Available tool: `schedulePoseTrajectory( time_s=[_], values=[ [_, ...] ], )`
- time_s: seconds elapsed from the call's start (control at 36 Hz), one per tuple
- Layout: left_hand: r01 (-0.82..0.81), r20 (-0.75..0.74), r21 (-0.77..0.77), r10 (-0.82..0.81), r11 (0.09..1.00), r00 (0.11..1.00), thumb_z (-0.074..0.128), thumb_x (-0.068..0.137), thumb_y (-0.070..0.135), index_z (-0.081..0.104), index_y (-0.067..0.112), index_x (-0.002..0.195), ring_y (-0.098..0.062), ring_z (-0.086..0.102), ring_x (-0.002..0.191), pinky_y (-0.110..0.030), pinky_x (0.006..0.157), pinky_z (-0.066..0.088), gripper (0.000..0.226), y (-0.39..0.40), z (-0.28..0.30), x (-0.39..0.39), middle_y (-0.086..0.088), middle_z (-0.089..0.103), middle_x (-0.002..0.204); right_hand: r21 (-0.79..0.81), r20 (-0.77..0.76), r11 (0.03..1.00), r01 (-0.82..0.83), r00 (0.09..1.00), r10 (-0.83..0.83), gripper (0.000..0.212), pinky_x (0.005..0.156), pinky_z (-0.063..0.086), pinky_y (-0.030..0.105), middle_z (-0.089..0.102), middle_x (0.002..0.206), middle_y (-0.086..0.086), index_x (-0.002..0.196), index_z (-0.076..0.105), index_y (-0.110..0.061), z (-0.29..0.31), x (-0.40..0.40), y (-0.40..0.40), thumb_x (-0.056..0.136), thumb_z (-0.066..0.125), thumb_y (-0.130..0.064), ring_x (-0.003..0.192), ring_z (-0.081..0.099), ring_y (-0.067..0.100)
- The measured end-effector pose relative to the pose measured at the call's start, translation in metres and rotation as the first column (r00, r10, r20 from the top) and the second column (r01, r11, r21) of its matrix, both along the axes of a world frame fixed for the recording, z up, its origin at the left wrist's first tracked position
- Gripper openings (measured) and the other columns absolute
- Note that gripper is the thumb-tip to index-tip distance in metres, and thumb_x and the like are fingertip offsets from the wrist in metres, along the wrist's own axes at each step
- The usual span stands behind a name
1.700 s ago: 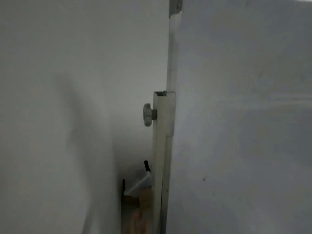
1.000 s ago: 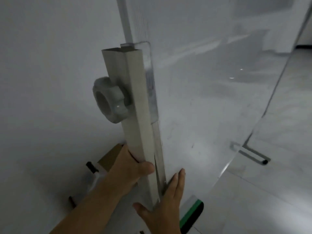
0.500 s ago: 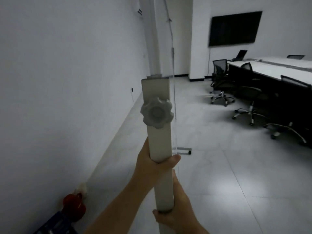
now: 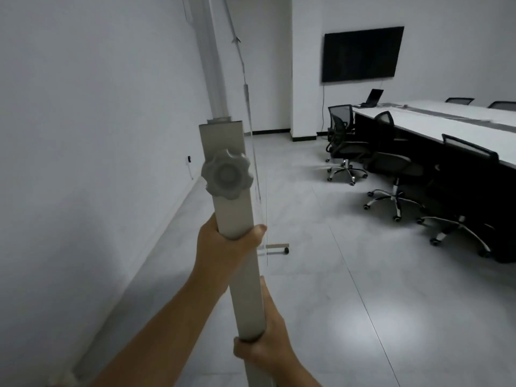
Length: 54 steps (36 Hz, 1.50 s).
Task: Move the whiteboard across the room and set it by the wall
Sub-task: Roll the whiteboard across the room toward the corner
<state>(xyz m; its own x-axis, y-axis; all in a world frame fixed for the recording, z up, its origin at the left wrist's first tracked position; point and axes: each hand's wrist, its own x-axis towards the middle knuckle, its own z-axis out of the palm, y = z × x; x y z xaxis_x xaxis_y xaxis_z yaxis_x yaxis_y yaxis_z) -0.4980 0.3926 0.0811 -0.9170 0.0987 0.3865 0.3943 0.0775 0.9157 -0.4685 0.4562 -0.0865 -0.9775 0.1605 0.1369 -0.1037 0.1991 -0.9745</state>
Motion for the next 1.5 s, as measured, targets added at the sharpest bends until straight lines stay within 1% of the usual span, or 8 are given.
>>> schedulePoseTrajectory(
  time_s=[0.31, 0.44, 0.58, 0.69, 0.83, 1.03, 1.22, 1.5],
  values=[
    [0.106, -0.082, -0.046, -0.110, 0.993, 0.991, 0.070, 0.067, 0.004, 0.046, 0.023, 0.059, 0.004, 0.053, 0.044, -0.006, 0.038, 0.042, 0.032, 0.074, 0.000, -0.160, 0.004, 0.050, 0.054, -0.003, 0.032, 0.969, 0.248, 0.968, -0.248, 0.104, 0.089, 0.051, 0.029, 0.055, 0.126, -0.003, 0.135, 0.033, -0.020, -0.002, -0.152, 0.062, 0.042, 0.072, -0.044, 0.110, 0.054, 0.014],
    [0.185, -0.069, -0.028, -0.187, 0.982, 0.980, 0.068, 0.068, 0.003, 0.045, 0.021, 0.060, 0.003, 0.055, 0.041, -0.007, 0.036, 0.040, 0.031, 0.099, 0.001, -0.240, 0.021, 0.058, 0.042, 0.004, 0.048, 0.955, 0.298, 0.953, -0.298, 0.095, 0.063, 0.048, 0.014, 0.060, 0.095, -0.003, 0.132, 0.037, -0.017, 0.002, -0.232, 0.084, 0.045, 0.063, -0.043, 0.080, 0.057, 0.008],
    [0.126, -0.108, -0.039, -0.129, 0.991, 0.986, 0.070, 0.064, 0.008, 0.045, 0.022, 0.058, -0.011, 0.050, 0.050, -0.011, 0.039, 0.044, 0.029, 0.128, -0.004, -0.329, 0.004, 0.050, 0.054, -0.063, 0.000, 0.926, 0.372, 0.928, -0.373, 0.062, 0.053, 0.044, 0.012, 0.061, 0.079, 0.002, 0.108, 0.049, -0.040, 0.006, -0.315, 0.109, 0.050, 0.064, -0.021, 0.064, 0.054, 0.011],
    [0.148, -0.105, -0.040, -0.151, 0.988, 0.983, 0.069, 0.065, 0.003, 0.045, 0.019, 0.058, -0.002, 0.053, 0.041, -0.008, 0.036, 0.040, 0.030, 0.150, -0.005, -0.399, 0.009, 0.054, 0.043, -0.059, 0.004, 0.930, 0.362, 0.932, -0.362, 0.075, 0.055, 0.044, 0.013, 0.063, 0.086, 0.003, 0.126, 0.048, -0.018, -0.003, -0.389, 0.133, 0.052, 0.062, -0.018, 0.069, 0.055, 0.011],
    [0.114, -0.110, -0.039, -0.118, 0.993, 0.987, 0.070, 0.066, 0.002, 0.046, 0.019, 0.057, -0.001, 0.050, 0.043, -0.009, 0.038, 0.041, 0.031, 0.165, -0.007, -0.491, 0.009, 0.051, 0.045, 0.027, -0.034, 0.932, 0.361, 0.932, -0.360, 0.085, 0.076, 0.055, 0.024, 0.065, 0.112, 0.000, 0.135, 0.037, -0.022, -0.014, -0.482, 0.149, 0.053, 0.060, -0.023, 0.093, 0.062, 0.017],
    [0.122, -0.099, -0.039, -0.125, 0.992, 0.987, 0.071, 0.065, 0.004, 0.047, 0.016, 0.057, 0.000, 0.050, 0.042, -0.009, 0.038, 0.038, 0.027, 0.180, -0.004, -0.607, 0.017, 0.054, 0.041, 0.055, -0.045, 0.947, 0.316, 0.948, -0.314, 0.093, 0.067, 0.048, 0.004, 0.062, 0.120, 0.004, 0.138, 0.029, -0.013, -0.016, -0.601, 0.165, 0.051, 0.064, -0.021, 0.095, 0.062, 0.021],
    [0.145, -0.089, -0.039, -0.148, 0.989, 0.985, 0.070, 0.065, 0.006, 0.046, 0.018, 0.055, -0.001, 0.048, 0.040, -0.010, 0.038, 0.036, 0.029, 0.203, -0.002, -0.732, 0.013, 0.050, 0.039, 0.031, -0.027, 0.952, 0.305, 0.952, -0.304, 0.099, 0.070, 0.053, 0.014, 0.063, 0.116, 0.008, 0.138, 0.030, -0.020, -0.011, -0.720, 0.189, 0.045, 0.059, -0.042, 0.094, 0.061, 0.019],
    [0.240, -0.109, -0.059, -0.245, 0.969, 0.963, 0.070, 0.066, 0.004, 0.046, 0.020, 0.058, 0.000, 0.053, 0.040, -0.008, 0.037, 0.038, 0.030, 0.242, -0.001, -0.912, 0.019, 0.057, 0.041, 0.021, 0.029, 0.918, 0.397, 0.917, -0.397, 0.090, 0.068, 0.052, 0.014, 0.067, 0.105, -0.001, 0.134, 0.039, -0.023, -0.007, -0.896, 0.228, 0.047, 0.064, -0.029, 0.084, 0.063, 0.012]
  ],
)
